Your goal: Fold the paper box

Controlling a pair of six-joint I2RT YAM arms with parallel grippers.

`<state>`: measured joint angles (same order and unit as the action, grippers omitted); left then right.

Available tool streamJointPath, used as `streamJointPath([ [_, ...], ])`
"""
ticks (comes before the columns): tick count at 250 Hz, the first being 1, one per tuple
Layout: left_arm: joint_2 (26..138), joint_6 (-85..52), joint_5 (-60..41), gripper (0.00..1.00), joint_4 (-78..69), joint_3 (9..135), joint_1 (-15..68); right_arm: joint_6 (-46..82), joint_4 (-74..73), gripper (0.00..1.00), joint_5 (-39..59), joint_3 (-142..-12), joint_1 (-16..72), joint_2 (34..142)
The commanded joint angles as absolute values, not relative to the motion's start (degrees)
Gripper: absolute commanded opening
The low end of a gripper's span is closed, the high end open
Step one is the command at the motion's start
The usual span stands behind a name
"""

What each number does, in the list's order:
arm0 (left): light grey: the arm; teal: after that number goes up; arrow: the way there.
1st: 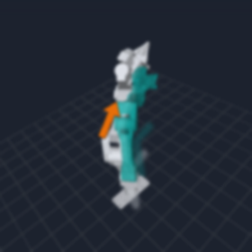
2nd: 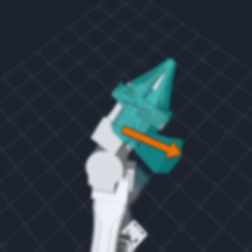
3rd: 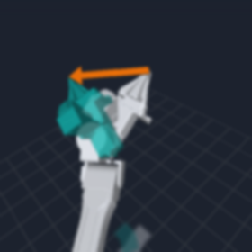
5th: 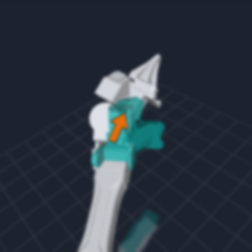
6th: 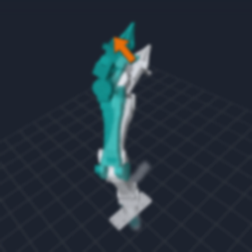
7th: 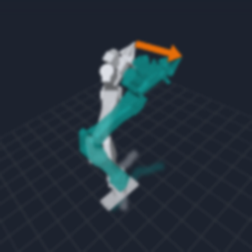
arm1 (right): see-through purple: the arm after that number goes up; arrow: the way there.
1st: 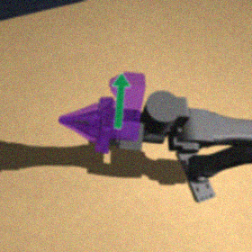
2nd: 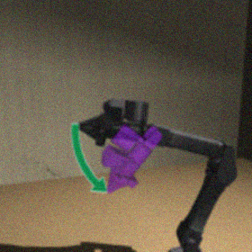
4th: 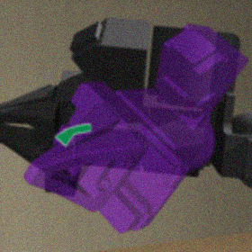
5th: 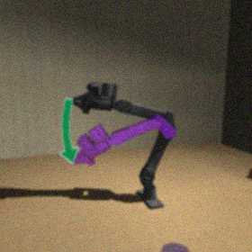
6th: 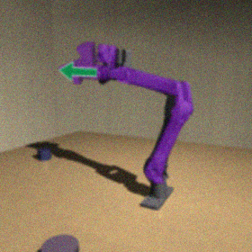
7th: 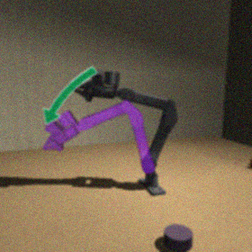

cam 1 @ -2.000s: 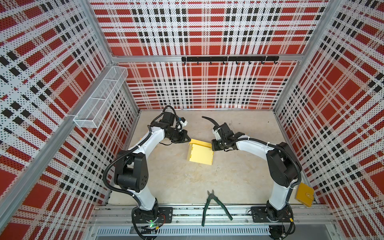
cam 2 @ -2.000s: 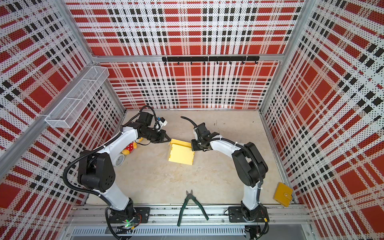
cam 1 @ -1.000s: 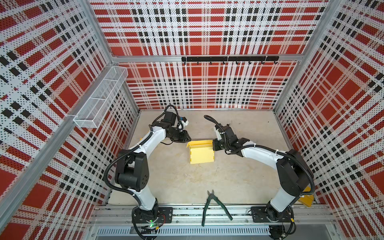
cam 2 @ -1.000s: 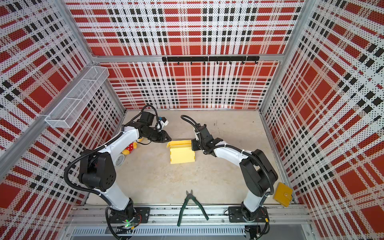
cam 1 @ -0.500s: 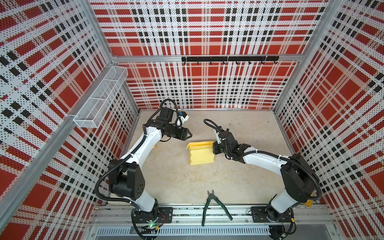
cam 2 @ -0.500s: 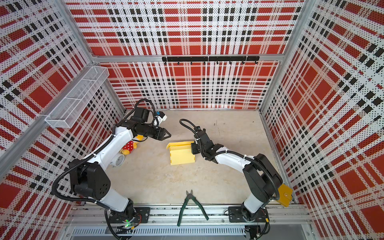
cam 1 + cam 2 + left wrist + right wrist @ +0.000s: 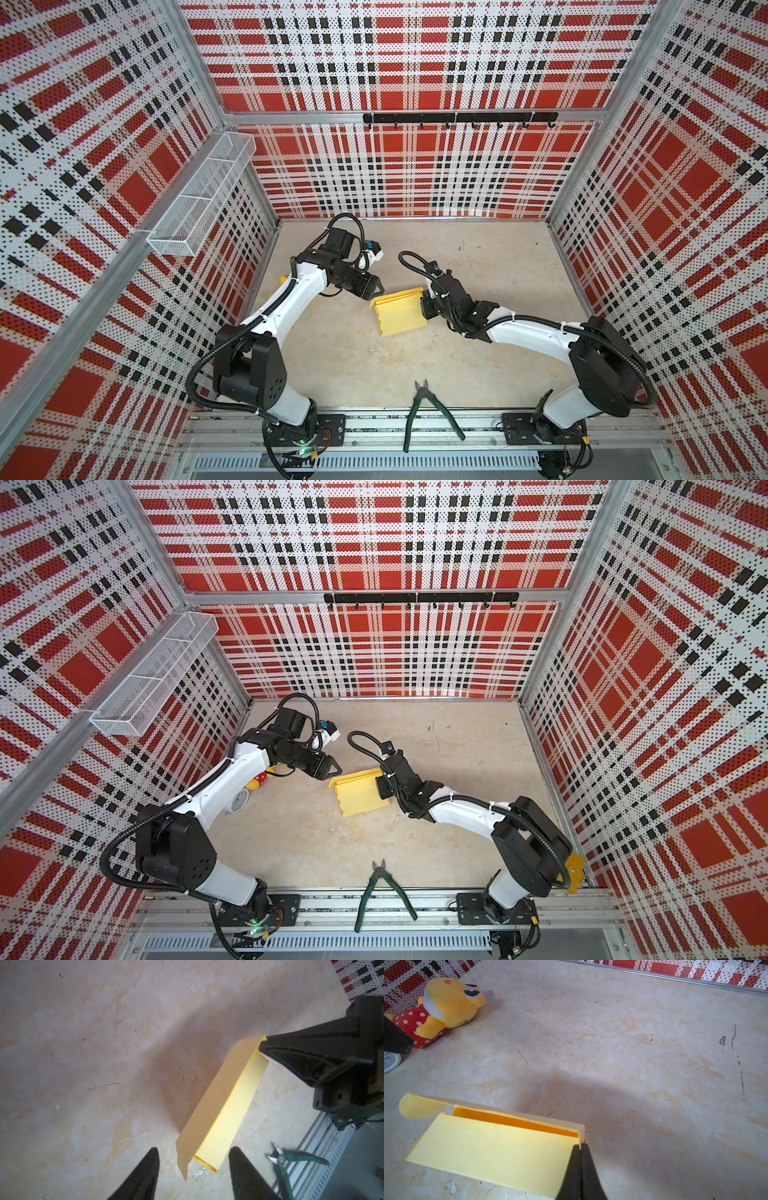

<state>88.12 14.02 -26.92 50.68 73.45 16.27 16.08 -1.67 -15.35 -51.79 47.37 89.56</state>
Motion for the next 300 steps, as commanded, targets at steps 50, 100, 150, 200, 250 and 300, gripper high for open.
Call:
streamJointPath([
  [50, 84.2, 15.4, -22.6, 0.58, 52.3, 68.9, 18.8, 14.8, -8.1, 0.00, -21.6, -47.1, 49.9, 86.5],
  [100, 83.9, 17.2, -20.0, 0.58, 51.6, 68.3, 21.0, 14.0, -11.4, 0.00, -24.8, -44.1, 51.9, 85.7],
  [150, 84.4, 14.7, -18.2, 0.49, 50.7, 68.4, 21.6, 14.0, -12.8, 0.00, -26.3, -43.0, 52.8, 85.8],
  [200, 84.0, 14.9, -15.2, 0.41, 50.1, 66.9, 21.9, 14.3, -13.1, 0.00, -27.2, -42.5, 53.1, 85.6],
  [250, 84.5, 14.4, -15.0, 0.31, 50.0, 65.5, 22.5, 14.8, -14.1, 0.00, -27.9, -42.4, 53.4, 86.1],
  [300, 84.7, 13.1, -15.4, 0.16, 48.9, 65.5, 22.8, 14.9, -15.8, 0.00, -29.3, -41.8, 54.3, 86.9],
])
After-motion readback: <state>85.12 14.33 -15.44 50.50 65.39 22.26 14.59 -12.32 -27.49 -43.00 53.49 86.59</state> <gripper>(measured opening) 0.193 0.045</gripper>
